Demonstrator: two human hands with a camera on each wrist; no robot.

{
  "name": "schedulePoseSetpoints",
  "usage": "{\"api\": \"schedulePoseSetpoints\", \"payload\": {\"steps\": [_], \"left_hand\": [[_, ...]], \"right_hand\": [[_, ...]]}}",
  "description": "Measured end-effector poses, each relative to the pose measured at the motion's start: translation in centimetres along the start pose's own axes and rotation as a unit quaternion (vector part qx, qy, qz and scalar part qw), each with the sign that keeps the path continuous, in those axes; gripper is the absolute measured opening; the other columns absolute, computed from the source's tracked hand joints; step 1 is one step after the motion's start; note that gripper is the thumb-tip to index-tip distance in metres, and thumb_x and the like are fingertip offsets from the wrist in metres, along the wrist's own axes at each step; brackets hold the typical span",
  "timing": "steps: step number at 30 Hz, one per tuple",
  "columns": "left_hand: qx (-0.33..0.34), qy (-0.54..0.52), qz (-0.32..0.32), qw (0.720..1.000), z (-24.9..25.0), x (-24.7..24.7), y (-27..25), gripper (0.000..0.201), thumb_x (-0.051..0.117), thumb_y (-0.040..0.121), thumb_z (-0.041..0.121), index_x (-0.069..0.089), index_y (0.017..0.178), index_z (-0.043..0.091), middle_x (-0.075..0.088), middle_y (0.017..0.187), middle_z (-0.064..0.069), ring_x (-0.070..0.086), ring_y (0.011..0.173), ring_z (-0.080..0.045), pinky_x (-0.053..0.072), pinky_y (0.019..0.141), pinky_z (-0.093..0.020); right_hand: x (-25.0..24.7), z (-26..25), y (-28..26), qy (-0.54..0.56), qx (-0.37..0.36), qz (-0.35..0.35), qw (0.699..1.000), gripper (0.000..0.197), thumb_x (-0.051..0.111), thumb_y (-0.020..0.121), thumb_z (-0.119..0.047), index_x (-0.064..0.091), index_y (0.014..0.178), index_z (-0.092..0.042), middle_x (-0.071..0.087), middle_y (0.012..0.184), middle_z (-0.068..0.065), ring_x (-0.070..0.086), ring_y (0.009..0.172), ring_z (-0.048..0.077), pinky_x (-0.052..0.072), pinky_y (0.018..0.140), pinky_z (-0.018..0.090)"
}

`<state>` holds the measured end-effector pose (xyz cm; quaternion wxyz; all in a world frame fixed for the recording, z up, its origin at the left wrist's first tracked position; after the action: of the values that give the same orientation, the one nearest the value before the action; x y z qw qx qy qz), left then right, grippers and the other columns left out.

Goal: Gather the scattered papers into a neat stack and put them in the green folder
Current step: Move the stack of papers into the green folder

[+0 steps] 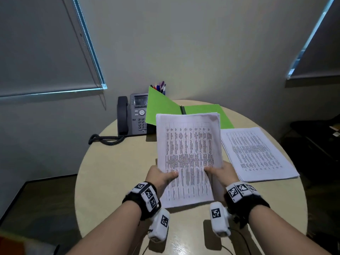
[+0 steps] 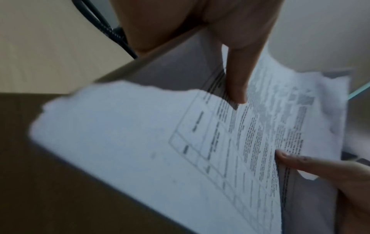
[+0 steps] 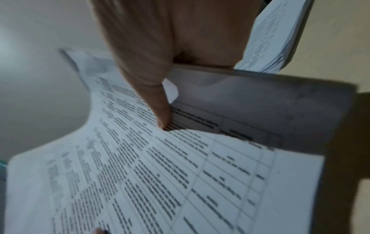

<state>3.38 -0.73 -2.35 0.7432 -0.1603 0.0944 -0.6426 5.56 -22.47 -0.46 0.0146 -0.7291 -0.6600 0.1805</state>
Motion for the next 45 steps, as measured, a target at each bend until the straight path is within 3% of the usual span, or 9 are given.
{"api": "schedulePoseSetpoints", "payload": {"steps": [5, 8, 13, 17, 24, 28, 32, 39, 45], "left_hand": [[-0.024, 0.038, -0.022, 0.999, -1.9, 3.8, 0.9, 0.029, 0.068, 0.08, -0.002, 0.063, 0.108, -0.002, 0.071, 0.096, -0.013, 0.068, 0.091, -0.029, 0.054, 0.081, -0.034], [-0.013, 0.069, -0.03, 0.997, -1.7, 7.1, 1.2, 0.024, 0.059, 0.087, -0.001, 0.061, 0.109, 0.007, 0.068, 0.1, -0.01, 0.066, 0.09, -0.024, 0.051, 0.071, -0.025], [-0.048, 0.082, -0.042, 0.995, -0.7, 14.0, 2.8, 0.027, 0.058, 0.084, 0.003, 0.06, 0.111, 0.009, 0.068, 0.106, -0.011, 0.064, 0.102, -0.032, 0.049, 0.095, -0.048], [-0.034, 0.157, -0.05, 0.986, 0.0, 19.0, 5.0, 0.018, 0.063, 0.082, 0.002, 0.065, 0.096, 0.013, 0.067, 0.097, -0.005, 0.065, 0.092, -0.024, 0.051, 0.079, -0.03], [-0.039, 0.159, 0.0, 0.987, -0.2, 26.0, 8.1, 0.017, 0.069, 0.079, 0.002, 0.07, 0.094, 0.008, 0.068, 0.085, -0.007, 0.066, 0.081, -0.023, 0.054, 0.07, -0.027], [-0.057, 0.326, 0.045, 0.943, -1.2, 27.4, 10.1, 0.024, 0.069, 0.074, 0.013, 0.046, 0.067, 0.016, 0.05, 0.07, -0.002, 0.049, 0.064, -0.018, 0.04, 0.059, -0.022], [-0.094, 0.449, 0.057, 0.887, -2.6, 27.5, 10.1, 0.018, 0.062, 0.078, 0.015, 0.052, 0.092, 0.011, 0.053, 0.093, -0.005, 0.052, 0.079, -0.022, 0.039, 0.064, -0.025], [-0.177, 0.387, 0.086, 0.901, -3.0, 29.7, 10.1, 0.032, 0.057, 0.084, 0.016, 0.034, 0.062, 0.013, 0.046, 0.074, -0.002, 0.051, 0.073, -0.02, 0.041, 0.068, -0.024], [-0.216, 0.347, 0.092, 0.908, -3.2, 29.4, 10.8, 0.018, 0.058, 0.085, 0.016, 0.048, 0.073, 0.007, 0.056, 0.081, -0.006, 0.057, 0.086, -0.027, 0.045, 0.073, -0.028]], "right_hand": [[-3.5, 2.9, 2.4, -0.111, 0.035, 0.01, 0.993, 0.035, 0.071, 0.08, -0.004, 0.06, 0.112, 0.002, 0.066, 0.104, 0.019, 0.062, 0.094, 0.029, 0.049, 0.087, 0.035], [-6.5, 3.7, 4.2, -0.159, 0.047, 0.018, 0.986, 0.039, 0.071, 0.08, -0.008, 0.059, 0.116, 0.002, 0.065, 0.11, 0.017, 0.058, 0.092, 0.024, 0.045, 0.082, 0.029], [-13.4, 3.4, 8.9, -0.211, 0.068, 0.019, 0.975, 0.03, 0.066, 0.081, -0.006, 0.064, 0.111, -0.001, 0.067, 0.113, 0.016, 0.062, 0.105, 0.031, 0.049, 0.087, 0.034], [-19.2, 2.9, 12.5, -0.241, 0.083, 0.01, 0.967, 0.026, 0.064, 0.082, -0.002, 0.065, 0.107, 0.002, 0.067, 0.111, 0.017, 0.061, 0.106, 0.032, 0.046, 0.083, 0.031], [-25.4, 4.9, 18.5, -0.232, 0.083, 0.032, 0.969, 0.027, 0.066, 0.08, 0.002, 0.064, 0.107, 0.006, 0.067, 0.114, 0.02, 0.062, 0.105, 0.034, 0.048, 0.091, 0.038], [-26.3, 6.3, 20.4, -0.261, 0.095, 0.039, 0.96, 0.032, 0.067, 0.078, -0.002, 0.062, 0.11, -0.001, 0.066, 0.114, 0.019, 0.062, 0.104, 0.034, 0.05, 0.092, 0.04], [-26.2, 8.2, 19.8, -0.372, 0.118, 0.055, 0.919, 0.046, 0.07, 0.077, -0.023, 0.058, 0.118, -0.008, 0.06, 0.119, 0.017, 0.059, 0.107, 0.033, 0.048, 0.088, 0.034], [-24.6, 8.5, 19.5, -0.406, 0.145, 0.06, 0.9, 0.045, 0.067, 0.079, -0.029, 0.056, 0.113, -0.002, 0.057, 0.119, 0.019, 0.056, 0.111, 0.034, 0.049, 0.09, 0.035], [-23.9, 8.0, 19.2, -0.399, 0.183, 0.059, 0.897, 0.043, 0.062, 0.081, -0.017, 0.05, 0.119, -0.002, 0.053, 0.127, 0.019, 0.05, 0.118, 0.036, 0.048, 0.095, 0.038]]}}
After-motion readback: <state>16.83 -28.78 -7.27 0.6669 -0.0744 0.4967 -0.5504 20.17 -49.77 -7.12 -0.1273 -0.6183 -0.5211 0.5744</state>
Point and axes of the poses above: each hand's wrist, its own y-axis towards the middle knuckle, its own x-axis out of the palm, z = x × y, the point moved 2 cm from there along y, towards the middle knuckle
